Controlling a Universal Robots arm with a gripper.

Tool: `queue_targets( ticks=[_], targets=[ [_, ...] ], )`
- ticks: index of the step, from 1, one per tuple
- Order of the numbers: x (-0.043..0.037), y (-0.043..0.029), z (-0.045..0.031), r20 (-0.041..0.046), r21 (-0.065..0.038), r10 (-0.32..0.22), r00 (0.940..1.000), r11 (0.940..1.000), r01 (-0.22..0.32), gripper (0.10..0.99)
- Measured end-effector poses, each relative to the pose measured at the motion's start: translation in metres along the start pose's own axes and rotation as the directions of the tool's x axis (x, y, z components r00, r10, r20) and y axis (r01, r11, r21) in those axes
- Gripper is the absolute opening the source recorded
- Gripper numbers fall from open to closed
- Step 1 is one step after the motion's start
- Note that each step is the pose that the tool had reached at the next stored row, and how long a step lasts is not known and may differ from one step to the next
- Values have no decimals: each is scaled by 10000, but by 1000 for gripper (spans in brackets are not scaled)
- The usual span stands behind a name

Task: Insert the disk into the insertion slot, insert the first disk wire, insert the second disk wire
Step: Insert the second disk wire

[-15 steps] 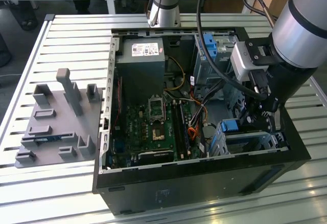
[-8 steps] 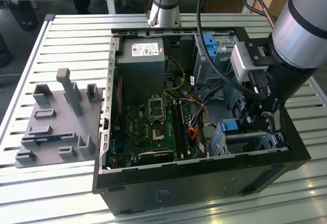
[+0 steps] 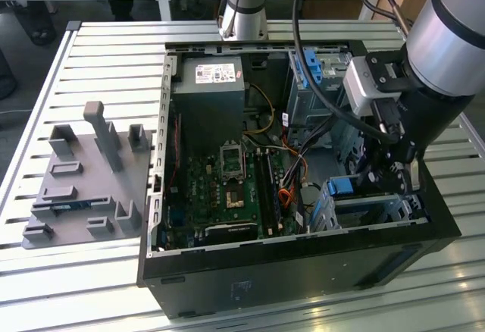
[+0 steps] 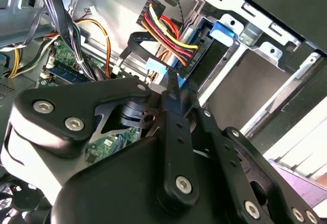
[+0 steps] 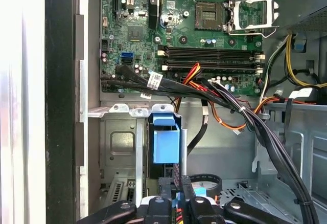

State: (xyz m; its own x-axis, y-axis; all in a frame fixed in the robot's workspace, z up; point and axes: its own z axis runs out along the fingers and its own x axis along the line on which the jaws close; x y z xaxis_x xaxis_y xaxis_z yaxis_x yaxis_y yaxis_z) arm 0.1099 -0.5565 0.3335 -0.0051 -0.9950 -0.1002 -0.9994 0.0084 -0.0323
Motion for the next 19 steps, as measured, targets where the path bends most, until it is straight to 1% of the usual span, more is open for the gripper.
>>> queue_targets(
  ticks=[6, 7, 8, 9, 10, 19],
  targets=[
    [-6, -2, -65, 0, -4, 0, 10000, 10000, 0, 224],
    [-7, -2, -73, -1, -7, 1, 10000, 10000, -1, 212],
    [-8, -2, -79, 0, -11, 1, 10000, 10000, -1, 145],
    [-8, -3, -84, 1, -13, 1, 10000, 10000, -1, 145],
    [-8, -3, -89, 1, -14, 1, 10000, 10000, -1, 106],
    [-12, -4, -115, 2, -15, 1, 10000, 10000, -1, 106]
  ],
)
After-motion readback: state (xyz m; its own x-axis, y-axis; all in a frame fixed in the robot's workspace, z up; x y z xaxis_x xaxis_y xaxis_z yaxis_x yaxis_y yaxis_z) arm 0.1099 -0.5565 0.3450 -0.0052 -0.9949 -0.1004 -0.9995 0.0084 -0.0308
